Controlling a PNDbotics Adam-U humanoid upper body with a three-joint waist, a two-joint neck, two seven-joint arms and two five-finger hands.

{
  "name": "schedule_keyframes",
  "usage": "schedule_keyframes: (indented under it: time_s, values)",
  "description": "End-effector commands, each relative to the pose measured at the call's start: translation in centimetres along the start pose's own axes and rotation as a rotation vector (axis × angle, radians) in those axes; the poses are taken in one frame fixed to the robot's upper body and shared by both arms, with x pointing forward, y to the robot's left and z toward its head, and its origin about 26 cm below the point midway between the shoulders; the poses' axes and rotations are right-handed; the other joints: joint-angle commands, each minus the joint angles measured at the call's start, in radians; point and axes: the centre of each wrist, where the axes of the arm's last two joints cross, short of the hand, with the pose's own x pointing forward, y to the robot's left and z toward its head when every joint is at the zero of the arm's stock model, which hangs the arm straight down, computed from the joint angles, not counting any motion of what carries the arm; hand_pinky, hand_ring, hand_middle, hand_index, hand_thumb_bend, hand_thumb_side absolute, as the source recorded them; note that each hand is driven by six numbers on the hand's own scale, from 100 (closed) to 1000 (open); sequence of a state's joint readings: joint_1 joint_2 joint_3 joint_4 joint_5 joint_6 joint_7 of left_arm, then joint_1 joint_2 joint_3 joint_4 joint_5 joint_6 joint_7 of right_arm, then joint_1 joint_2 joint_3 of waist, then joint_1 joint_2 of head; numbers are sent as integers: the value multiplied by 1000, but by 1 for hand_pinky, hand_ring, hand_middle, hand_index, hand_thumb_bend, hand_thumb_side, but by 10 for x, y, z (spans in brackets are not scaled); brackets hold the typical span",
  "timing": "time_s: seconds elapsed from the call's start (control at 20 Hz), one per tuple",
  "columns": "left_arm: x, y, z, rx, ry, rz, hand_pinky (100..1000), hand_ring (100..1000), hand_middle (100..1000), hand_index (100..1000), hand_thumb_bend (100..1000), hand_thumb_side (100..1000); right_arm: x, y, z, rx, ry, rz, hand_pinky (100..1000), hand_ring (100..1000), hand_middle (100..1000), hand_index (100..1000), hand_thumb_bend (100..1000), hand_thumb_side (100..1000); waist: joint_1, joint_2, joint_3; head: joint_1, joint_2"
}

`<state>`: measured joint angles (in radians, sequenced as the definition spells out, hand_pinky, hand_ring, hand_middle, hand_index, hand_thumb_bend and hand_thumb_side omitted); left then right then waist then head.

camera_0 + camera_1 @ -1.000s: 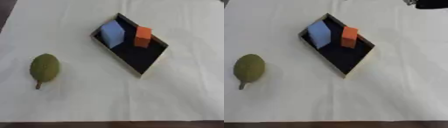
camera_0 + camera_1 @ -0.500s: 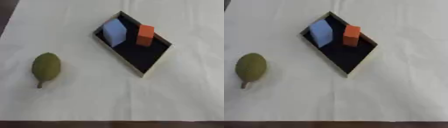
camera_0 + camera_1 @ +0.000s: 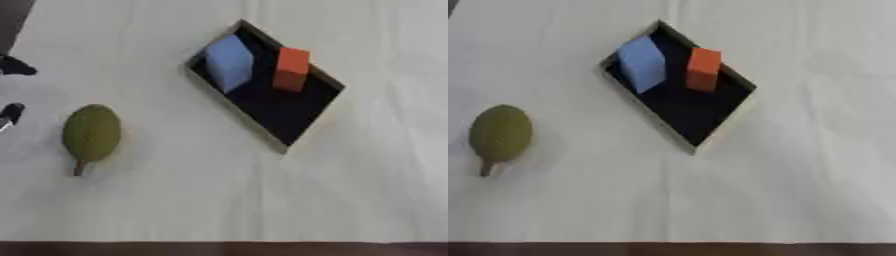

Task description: Pick up objects on the table and place them in the box.

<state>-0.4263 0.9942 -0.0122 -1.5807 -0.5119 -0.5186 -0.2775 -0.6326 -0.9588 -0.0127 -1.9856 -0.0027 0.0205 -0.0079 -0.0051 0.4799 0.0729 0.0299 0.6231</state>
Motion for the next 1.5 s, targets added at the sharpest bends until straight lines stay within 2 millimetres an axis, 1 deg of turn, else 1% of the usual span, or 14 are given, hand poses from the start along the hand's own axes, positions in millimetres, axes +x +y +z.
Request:
schedule_keyframes:
  time_s: [0.05, 0.1, 0.15, 0.2, 0.4, 0.5, 0.7, 0.75, 0.85, 0.95, 1.05, 1.15, 1.45, 1.5]
  values:
    - [5, 18, -7, -24, -35, -45, 889, 872, 795, 919, 100, 566, 5, -8, -1, -21, -17, 23, 865, 796, 644, 770, 100, 494, 3, -21, -1, 6, -9]
    - [8, 19, -12, -25, -51, -43, 890, 873, 796, 919, 100, 569, 5, -7, -1, -22, -15, 22, 865, 795, 643, 770, 100, 493, 3, -21, -1, 8, -9]
    - [11, 20, -16, -29, -65, -41, 893, 874, 798, 919, 100, 602, 5, -7, -1, -23, -13, 20, 865, 794, 642, 769, 100, 493, 3, -21, -1, 10, -10]
    - [13, 21, -20, -37, -82, -40, 894, 876, 799, 919, 100, 588, 4, -7, 0, -24, -13, 18, 864, 793, 642, 768, 100, 493, 3, -22, -2, 13, -10]
    - [21, 26, -33, -74, -135, -42, 918, 896, 822, 923, 100, 584, 4, -5, 0, -26, -13, 5, 863, 789, 638, 765, 100, 497, 3, -22, 1, 15, -6]
    - [24, 28, -37, -99, -153, -56, 938, 908, 831, 921, 163, 590, 3, -3, 1, -26, -9, -2, 862, 785, 635, 763, 100, 500, 3, -21, 7, 15, -4]
    - [29, 32, -42, -156, -190, -98, 951, 919, 825, 921, 259, 675, 2, -1, 2, -25, 2, -19, 861, 780, 629, 759, 100, 503, 4, -22, 23, 12, -1]
    - [30, 33, -42, -167, -198, -106, 951, 919, 825, 921, 261, 678, 2, 0, 2, -24, 3, -22, 861, 780, 629, 759, 100, 504, 5, -22, 26, 11, 0]
    - [31, 34, -43, -193, -214, -116, 959, 927, 836, 925, 274, 713, 1, 1, 3, -24, 3, -30, 860, 777, 626, 757, 100, 509, 5, -22, 29, 9, 0]
    - [32, 33, -43, -230, -225, -119, 964, 930, 838, 927, 268, 749, 1, 2, 3, -26, 2, -40, 859, 776, 625, 756, 100, 509, 5, -23, 30, 8, 0]
    - [32, 33, -42, -260, -236, -116, 965, 930, 838, 927, 267, 754, 1, 3, 3, -25, 4, -45, 859, 776, 624, 756, 100, 509, 5, -23, 29, 5, 1]
    - [32, 34, -41, -271, -244, -107, 964, 928, 830, 926, 263, 784, 1, 3, 3, -23, 6, -48, 859, 775, 623, 755, 100, 510, 5, -25, 31, 2, 4]
    - [36, 36, -46, -243, -257, -53, 956, 918, 800, 922, 213, 785, -2, 6, 6, -30, 25, -67, 858, 772, 619, 751, 100, 514, 2, -27, 32, 0, 3]
    - [36, 37, -47, -234, -253, -44, 945, 907, 780, 921, 207, 765, -2, 7, 7, -33, 29, -69, 858, 771, 618, 750, 100, 516, 1, -27, 34, 0, 4]
